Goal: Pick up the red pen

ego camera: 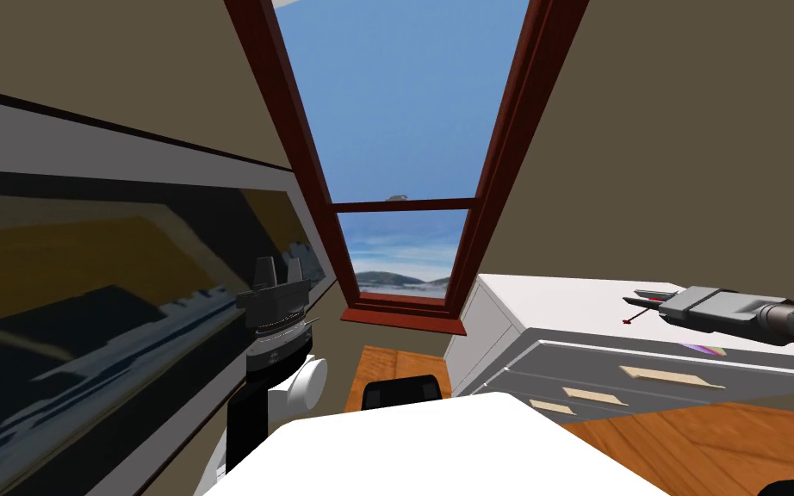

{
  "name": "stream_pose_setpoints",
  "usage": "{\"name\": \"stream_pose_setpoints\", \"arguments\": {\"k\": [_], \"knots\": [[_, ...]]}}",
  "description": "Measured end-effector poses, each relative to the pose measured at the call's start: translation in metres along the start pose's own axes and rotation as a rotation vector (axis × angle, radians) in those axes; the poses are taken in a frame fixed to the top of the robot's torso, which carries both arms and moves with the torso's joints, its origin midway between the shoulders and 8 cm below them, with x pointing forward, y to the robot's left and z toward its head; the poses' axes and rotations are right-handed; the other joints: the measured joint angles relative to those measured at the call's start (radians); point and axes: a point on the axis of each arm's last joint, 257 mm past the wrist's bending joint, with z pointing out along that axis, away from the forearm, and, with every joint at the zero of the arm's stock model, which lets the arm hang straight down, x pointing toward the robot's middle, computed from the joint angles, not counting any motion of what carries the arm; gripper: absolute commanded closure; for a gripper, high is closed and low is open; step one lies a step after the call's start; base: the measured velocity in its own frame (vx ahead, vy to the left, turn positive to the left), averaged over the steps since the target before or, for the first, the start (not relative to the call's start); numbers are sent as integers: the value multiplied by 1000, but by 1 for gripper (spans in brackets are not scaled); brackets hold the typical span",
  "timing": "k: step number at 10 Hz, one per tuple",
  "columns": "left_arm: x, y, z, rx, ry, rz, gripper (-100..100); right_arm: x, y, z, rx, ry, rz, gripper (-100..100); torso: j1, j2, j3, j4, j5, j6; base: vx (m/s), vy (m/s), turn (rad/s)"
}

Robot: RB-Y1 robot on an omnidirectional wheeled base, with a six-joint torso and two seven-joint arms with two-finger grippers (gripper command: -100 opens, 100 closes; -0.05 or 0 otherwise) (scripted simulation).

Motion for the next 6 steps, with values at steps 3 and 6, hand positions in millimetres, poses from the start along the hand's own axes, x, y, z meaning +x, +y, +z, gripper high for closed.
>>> {"name": "stream_pose_setpoints", "arguments": {"k": [3, 6], "knots": [[0, 0, 0, 0, 0, 0, 0, -2, -3, 3, 4, 14, -1, 100, -1, 4, 2, 0, 0, -3, -106, -11, 150], [0, 0, 0, 0, 0, 0, 0, -8, -9, 12, 28, 38, 14, 100, -2, 9, 5, 2, 0, 0, -154, -27, 102]]}}
